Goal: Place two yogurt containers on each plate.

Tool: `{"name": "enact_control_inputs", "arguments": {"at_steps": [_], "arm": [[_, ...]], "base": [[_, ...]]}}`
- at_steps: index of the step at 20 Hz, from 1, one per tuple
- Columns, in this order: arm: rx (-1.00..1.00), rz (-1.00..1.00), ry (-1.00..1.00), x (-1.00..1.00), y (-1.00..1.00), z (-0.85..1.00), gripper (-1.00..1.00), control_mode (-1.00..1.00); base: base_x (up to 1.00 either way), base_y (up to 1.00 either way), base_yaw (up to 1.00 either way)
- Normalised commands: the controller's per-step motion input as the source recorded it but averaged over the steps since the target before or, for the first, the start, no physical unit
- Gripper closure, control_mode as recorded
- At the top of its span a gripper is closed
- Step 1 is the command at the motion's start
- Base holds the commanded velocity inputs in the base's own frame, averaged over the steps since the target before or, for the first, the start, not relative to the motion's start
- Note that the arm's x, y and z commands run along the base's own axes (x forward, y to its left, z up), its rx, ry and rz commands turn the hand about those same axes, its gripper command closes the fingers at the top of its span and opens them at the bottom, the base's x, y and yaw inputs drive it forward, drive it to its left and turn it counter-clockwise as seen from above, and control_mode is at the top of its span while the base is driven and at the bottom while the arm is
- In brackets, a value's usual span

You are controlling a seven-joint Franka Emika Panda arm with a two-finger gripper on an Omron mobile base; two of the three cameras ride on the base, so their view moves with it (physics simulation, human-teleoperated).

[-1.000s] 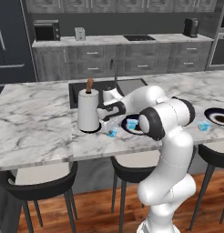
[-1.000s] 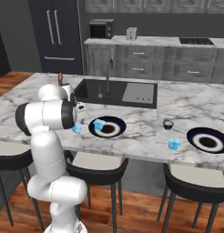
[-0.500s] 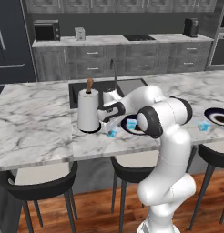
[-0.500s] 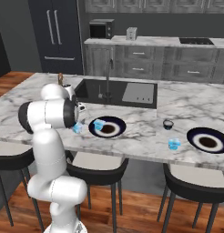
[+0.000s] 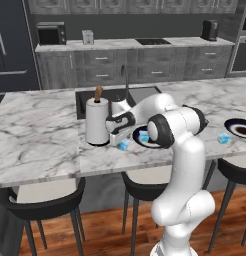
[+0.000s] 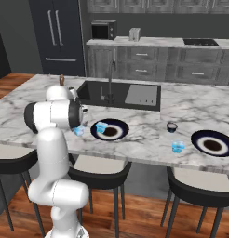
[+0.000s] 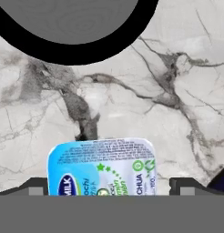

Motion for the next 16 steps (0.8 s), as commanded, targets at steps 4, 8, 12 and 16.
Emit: {"name": "enact_control_inputs", "arguments": {"at_steps": [4,8,12,16], "arm": [[0.03,0.02,0.00,0.13,0.10,-0.13,-1.00,-1.00],[0.03,0.00,0.00,0.05,0.06,-0.14,-1.00,-1.00],[0.03,0.00,0.00,0.00,0.01,-0.13,-1.00,-1.00],[0.00,0.00,0.00,0.00,0.00,-0.14,-1.00,-1.00]], "base": [[0.00,0.00,0.00],[0.00,0.00,0.00],[0.00,0.00,0.00],[0.00,0.00,0.00]]}}
